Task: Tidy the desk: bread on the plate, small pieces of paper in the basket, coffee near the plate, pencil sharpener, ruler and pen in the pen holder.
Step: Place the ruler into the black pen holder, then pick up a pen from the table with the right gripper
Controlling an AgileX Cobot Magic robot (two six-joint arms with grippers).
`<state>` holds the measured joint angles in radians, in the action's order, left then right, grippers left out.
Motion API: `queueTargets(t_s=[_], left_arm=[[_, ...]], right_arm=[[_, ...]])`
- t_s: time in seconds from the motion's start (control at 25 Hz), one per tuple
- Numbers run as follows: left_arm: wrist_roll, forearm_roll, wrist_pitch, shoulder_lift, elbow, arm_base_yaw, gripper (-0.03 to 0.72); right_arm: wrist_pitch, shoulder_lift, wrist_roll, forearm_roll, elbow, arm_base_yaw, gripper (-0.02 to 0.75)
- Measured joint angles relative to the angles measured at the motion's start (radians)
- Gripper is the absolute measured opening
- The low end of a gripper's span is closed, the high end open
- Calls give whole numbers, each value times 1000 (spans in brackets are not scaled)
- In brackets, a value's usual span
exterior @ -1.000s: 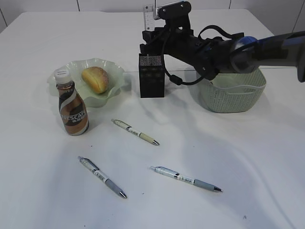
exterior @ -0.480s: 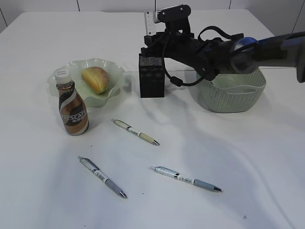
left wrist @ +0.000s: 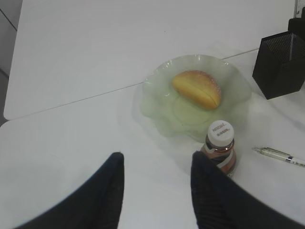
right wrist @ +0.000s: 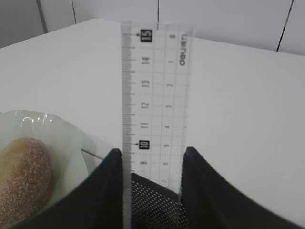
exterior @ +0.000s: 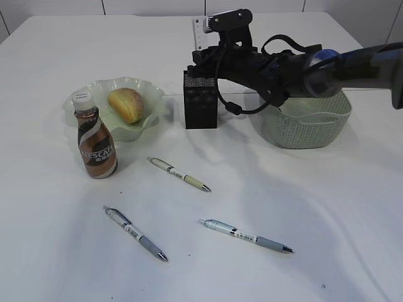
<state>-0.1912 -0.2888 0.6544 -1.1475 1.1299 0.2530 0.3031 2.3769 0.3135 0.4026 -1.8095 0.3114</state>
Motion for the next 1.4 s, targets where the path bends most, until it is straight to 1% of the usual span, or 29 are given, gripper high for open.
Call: queueTargets(t_s=[0.16, 0.28, 0.32, 0.48, 0.68, 1.0, 1.16, 1.24, 1.28, 1.32, 1.36, 1.4], left_arm=[[0, 0, -1, 0, 0, 0, 323], [0, 0, -1, 0, 0, 0, 323], [0, 0, -2, 0, 0, 0, 323], [0, 0, -2, 0, 0, 0, 323], [0, 0, -2, 0, 0, 0, 323], [0, 0, -2, 0, 0, 0, 323], [0, 0, -2, 0, 0, 0, 323], [0, 0, -2, 0, 0, 0, 323], [0, 0, -2, 0, 0, 0, 323], [0, 0, -2, 0, 0, 0, 323], [0, 0, -2, 0, 0, 0, 323], [0, 0, -2, 0, 0, 0, 323]], right_arm=[[-52, 0, 12, 0, 0, 0, 397], [-62, 0, 19, 0, 0, 0, 414], [-73, 0, 29, 0, 0, 0, 433], [-89, 0, 45, 0, 0, 0, 439], [-149, -25, 49, 0, 0, 0, 439], [-289, -120, 50, 0, 0, 4, 439], [-375, -153, 50, -2, 0, 12, 439], [-445, -174, 50, -4, 0, 19, 439], [-445, -174, 50, -4, 0, 19, 439], [-506, -187, 50, -4, 0, 29, 439], [-517, -190, 50, -4, 0, 29, 439], [-576, -202, 50, -5, 0, 38, 439]])
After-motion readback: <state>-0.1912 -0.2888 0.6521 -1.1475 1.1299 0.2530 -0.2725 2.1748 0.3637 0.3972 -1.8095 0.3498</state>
